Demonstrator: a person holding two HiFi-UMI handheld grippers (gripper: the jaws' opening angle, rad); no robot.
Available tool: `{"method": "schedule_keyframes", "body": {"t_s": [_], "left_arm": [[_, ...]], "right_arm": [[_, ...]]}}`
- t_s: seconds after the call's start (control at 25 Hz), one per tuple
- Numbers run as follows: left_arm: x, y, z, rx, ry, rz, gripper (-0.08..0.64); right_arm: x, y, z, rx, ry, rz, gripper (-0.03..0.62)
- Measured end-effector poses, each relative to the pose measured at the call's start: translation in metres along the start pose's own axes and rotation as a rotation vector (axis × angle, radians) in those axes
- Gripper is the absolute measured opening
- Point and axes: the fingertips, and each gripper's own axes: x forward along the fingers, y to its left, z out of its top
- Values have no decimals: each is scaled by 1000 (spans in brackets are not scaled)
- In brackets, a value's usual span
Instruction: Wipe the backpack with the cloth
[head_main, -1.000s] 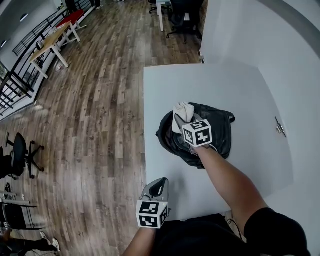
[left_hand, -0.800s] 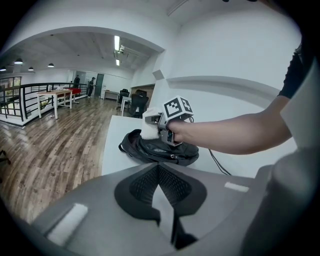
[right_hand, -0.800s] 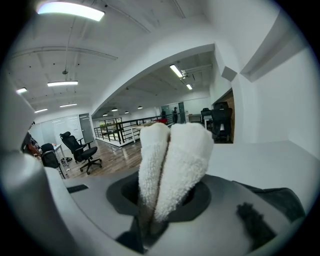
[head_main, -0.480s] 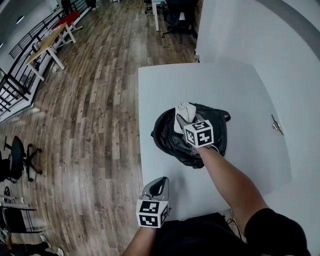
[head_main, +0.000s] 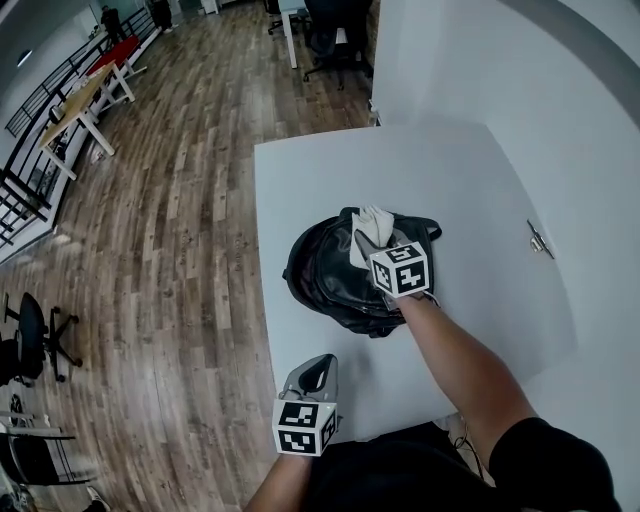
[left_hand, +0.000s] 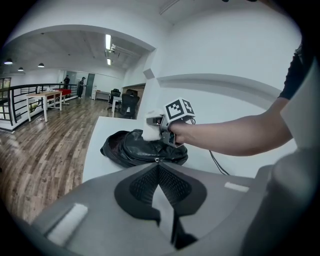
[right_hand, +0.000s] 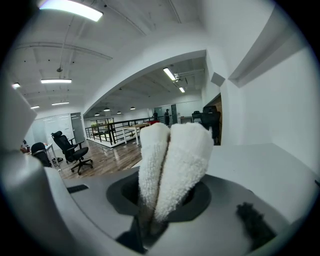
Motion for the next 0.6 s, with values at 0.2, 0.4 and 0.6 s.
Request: {"method": "schedule_keyframes", "body": {"t_s": [0.2,0.4,0.6], "left_arm": [[6,-12,1,20,10,-23,8],[11,-23,2,39,10,-43,8],[14,-34,6,57,20,-63,8]], "right_arm": [[-16,-20,1,6,-9,-33,98],[-36,-38,1,12,-20,-64,98],[-55,-58,-1,17,-27,-102,98]]}}
